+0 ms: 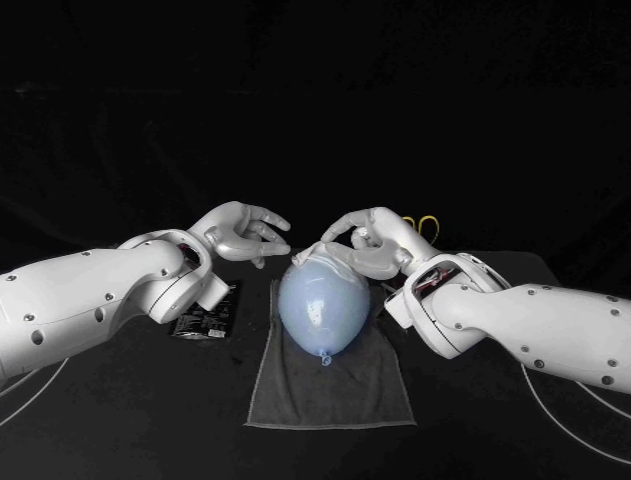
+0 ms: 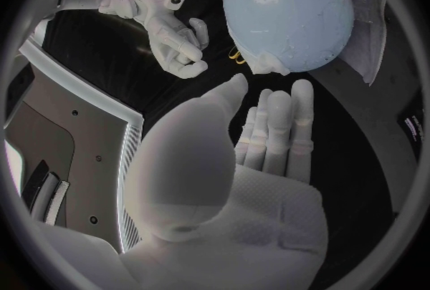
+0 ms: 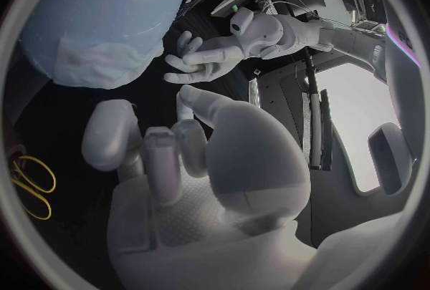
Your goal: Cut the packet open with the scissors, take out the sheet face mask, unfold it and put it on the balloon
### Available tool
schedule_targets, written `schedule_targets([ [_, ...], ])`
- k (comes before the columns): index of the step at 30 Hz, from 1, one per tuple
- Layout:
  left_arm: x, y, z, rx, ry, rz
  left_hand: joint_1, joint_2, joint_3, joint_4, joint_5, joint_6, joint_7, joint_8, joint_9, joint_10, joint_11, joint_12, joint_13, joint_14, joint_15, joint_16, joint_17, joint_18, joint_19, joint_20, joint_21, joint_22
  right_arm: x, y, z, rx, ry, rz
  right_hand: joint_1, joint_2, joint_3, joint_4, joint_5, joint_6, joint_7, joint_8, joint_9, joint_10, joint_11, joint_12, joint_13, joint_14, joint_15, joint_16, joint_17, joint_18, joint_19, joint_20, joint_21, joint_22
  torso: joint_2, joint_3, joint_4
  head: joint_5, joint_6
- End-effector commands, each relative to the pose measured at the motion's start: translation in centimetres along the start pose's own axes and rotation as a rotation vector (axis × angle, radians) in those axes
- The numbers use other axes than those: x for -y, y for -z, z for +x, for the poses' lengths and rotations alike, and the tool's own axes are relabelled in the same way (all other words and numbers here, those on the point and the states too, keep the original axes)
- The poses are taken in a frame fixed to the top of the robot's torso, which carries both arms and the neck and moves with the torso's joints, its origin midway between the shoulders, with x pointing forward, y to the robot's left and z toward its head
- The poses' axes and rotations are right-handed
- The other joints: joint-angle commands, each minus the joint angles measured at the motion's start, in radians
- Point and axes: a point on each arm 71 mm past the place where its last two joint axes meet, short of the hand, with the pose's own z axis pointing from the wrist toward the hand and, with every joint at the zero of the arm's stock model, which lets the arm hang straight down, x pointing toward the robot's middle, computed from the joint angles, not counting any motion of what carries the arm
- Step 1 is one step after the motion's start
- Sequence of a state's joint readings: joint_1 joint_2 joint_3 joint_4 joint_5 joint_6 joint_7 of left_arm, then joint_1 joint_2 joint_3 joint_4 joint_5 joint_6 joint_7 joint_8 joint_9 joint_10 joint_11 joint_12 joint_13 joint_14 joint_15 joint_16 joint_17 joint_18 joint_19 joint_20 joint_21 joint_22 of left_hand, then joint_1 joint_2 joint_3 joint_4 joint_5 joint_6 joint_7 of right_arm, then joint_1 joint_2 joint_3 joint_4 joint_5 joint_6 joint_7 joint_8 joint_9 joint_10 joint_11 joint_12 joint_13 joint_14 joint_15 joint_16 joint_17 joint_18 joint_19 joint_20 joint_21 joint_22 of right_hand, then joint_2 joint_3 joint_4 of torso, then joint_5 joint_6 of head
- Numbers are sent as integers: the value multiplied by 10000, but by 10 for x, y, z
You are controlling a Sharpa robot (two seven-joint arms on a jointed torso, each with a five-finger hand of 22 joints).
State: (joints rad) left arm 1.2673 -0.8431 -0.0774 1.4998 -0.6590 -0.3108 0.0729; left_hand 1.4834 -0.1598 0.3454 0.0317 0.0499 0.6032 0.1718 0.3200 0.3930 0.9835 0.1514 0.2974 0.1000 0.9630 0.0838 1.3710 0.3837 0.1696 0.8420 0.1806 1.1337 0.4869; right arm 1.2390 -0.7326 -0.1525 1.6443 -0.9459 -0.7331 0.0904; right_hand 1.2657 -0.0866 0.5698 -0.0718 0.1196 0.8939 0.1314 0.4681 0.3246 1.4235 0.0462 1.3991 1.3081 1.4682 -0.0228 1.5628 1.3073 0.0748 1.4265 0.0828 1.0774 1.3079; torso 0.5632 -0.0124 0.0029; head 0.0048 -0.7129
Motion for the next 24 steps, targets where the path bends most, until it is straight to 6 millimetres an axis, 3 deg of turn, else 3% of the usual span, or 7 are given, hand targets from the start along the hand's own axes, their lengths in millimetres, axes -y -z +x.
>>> schedule_targets([
  [1, 1, 1, -4, 246, -354, 241, -18, -95, 29, 71, -17, 283, 374, 191, 21, -213, -63, 28, -46, -198, -54, -151, -71, 156, -138, -64, -85, -34, 1, 3, -3, -103, 159, -48, 12, 79, 18, -62, -51, 70, -31, -25, 13, 77, 0, 43, 913, 1013, 5, 60, 2582, 115, 65, -22, 62, 1480, 0, 4, 5, -14, 1],
  [7, 2, 6, -9, 310, -171, 934, -223, -163, -49, 287, -15, 1060, 268, 505, -31, -447, -79, 226, -41, -259, -65, -224, -146, 149, -224, -74, -206, -108, 9, 14, -11, -745, 229, 95, -77, 37, -48, -37, -99, 28, -12, -98, -8, 55, 12, 11, 879, 1015, 5, 63, 2591, 113, 69, -26, 72, 1480, 1, -2, -9, -102, -52],
  [9, 2, 8, -10, 351, -32, 1208, -242, -168, -22, 351, -12, 1413, 242, 587, -80, -377, -101, 384, -3, -260, -78, -224, -161, 149, -230, -78, -226, -123, 12, 19, -14, -1050, 365, 127, -157, 17, -118, 1, -311, 28, -15, -158, -25, 52, 16, 4, 872, 1015, 12, 62, 2590, 109, 70, -20, 81, 1481, 2, -7, -13, -159, -75],
  [14, 3, 14, -13, 375, 358, 1769, -78, -183, 240, 394, -13, 2198, 55, 631, -295, 126, -308, 1122, 286, -223, -242, -205, -191, 159, -214, -185, -217, -126, 22, 32, -25, -1610, 1197, 124, -287, -115, -284, 51, -595, 63, -17, -265, -58, 48, 16, -3, 861, 1013, 14, 59, 2581, 102, 74, -17, 115, 1487, -5, 1, -15, -243, -151],
  [24, -2, 22, -10, 306, 810, 1964, 30, -190, 570, 389, -13, 2767, -102, 487, -587, 172, -508, 2167, 834, -132, -420, -125, -173, 148, -184, -355, -112, -67, 46, 52, -28, -1585, 2924, 37, -271, -259, -388, 23, -625, 99, -21, -391, -120, 50, 5, -12, 851, 1012, 4, 57, 2576, 100, 71, -23, 128, 1490, 8, 26, -19, -361, -241],
])
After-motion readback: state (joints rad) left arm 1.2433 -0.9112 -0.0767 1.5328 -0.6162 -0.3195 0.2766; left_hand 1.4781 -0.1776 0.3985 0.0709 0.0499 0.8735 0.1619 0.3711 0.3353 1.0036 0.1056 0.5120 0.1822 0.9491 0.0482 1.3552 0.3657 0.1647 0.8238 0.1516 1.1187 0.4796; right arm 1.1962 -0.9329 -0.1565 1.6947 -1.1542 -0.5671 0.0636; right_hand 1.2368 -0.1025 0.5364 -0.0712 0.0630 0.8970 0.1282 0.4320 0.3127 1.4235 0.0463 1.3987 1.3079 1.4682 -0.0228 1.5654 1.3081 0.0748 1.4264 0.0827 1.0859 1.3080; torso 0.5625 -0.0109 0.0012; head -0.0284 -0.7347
